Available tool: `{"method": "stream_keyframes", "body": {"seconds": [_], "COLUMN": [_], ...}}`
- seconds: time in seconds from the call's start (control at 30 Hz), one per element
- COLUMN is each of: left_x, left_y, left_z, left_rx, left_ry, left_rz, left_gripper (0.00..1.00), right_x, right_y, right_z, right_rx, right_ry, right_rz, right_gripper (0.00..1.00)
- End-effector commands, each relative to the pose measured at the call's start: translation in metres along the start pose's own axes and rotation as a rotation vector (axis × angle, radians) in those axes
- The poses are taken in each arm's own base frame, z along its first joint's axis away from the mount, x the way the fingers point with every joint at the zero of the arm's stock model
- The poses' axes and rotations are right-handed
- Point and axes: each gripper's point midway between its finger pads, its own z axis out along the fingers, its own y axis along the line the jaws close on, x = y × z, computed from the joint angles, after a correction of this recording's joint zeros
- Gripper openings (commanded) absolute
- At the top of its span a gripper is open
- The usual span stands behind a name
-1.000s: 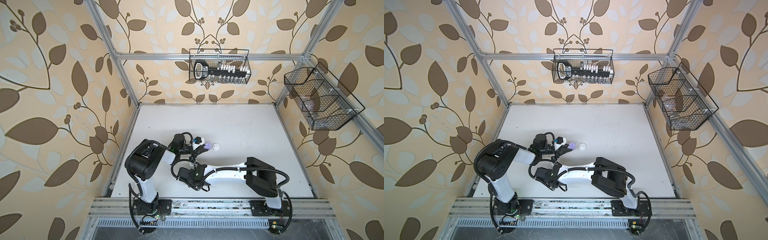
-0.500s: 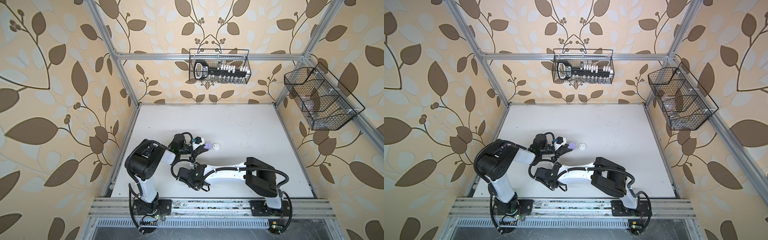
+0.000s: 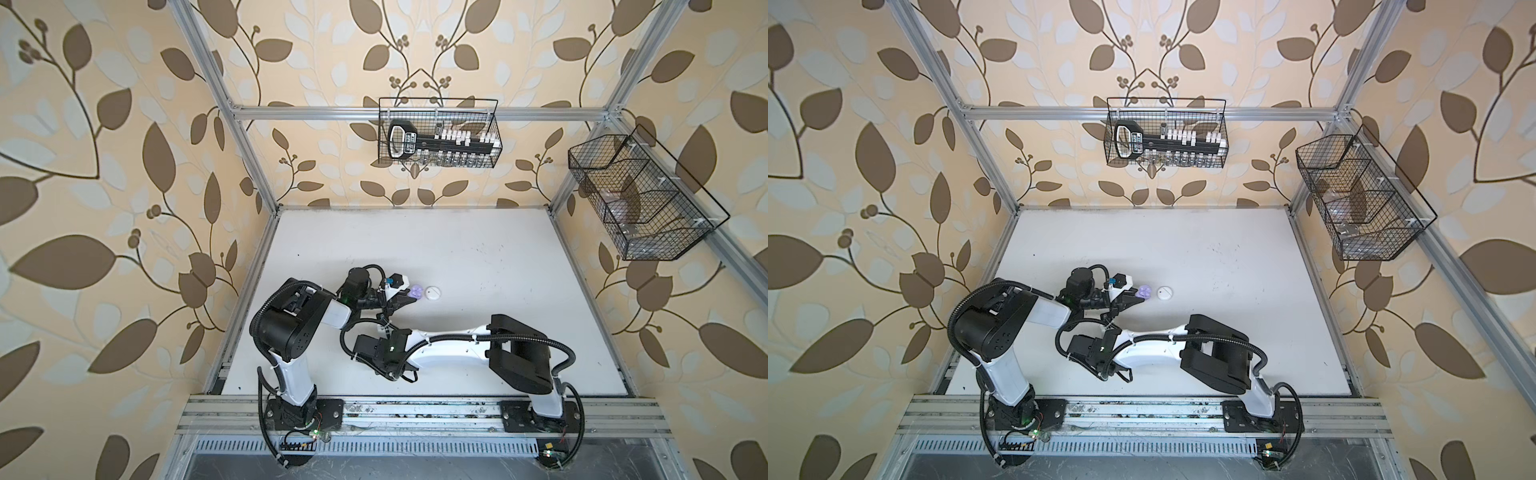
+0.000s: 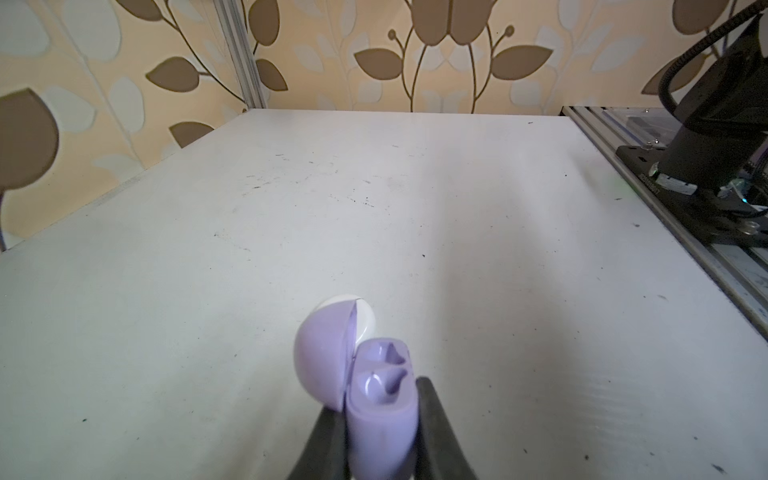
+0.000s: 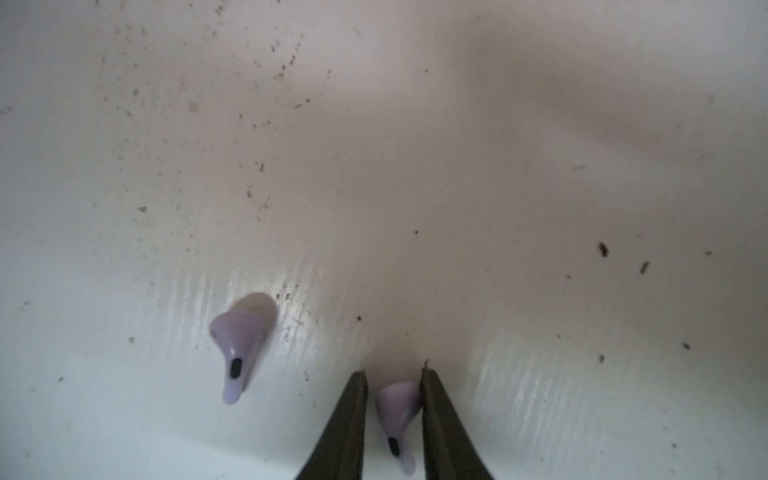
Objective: Insert the wireless bluetooth earbuds into the charging case
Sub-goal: 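Lower the open right gripper around one lavender earbud on the table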
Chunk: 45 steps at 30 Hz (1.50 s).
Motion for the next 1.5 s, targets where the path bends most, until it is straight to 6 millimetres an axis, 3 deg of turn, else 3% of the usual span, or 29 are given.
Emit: {"method": "stream_keyframes", "body": {"seconds": [0.0,0.73,1.47], "left_x": [-0.004,-0.005,-0.005], "left_y": [0.003,0.004,0.005], "left_z": [-0.003,-0.003,-0.002], "left_rx": [-0.002,0.001,0.002], "left_ry": [-0.026,-0.023,-0.022], "left_rz": [0.017,0.013,0.012], "left_gripper": [0.0,0.0,0.01], "right_x": [0.01,0.013,0.013], "right_y": [-0.005,-0.023,-0.025], "right_z": [0.006,0.002,0.007], "right_rx": [0.045,0.072,0.047], "right_ry": [0.026,0.041,0.057], "right_rz": [-0.032,-0.101,-0.171], "right_gripper": [0.25,0.28,0.26]}}
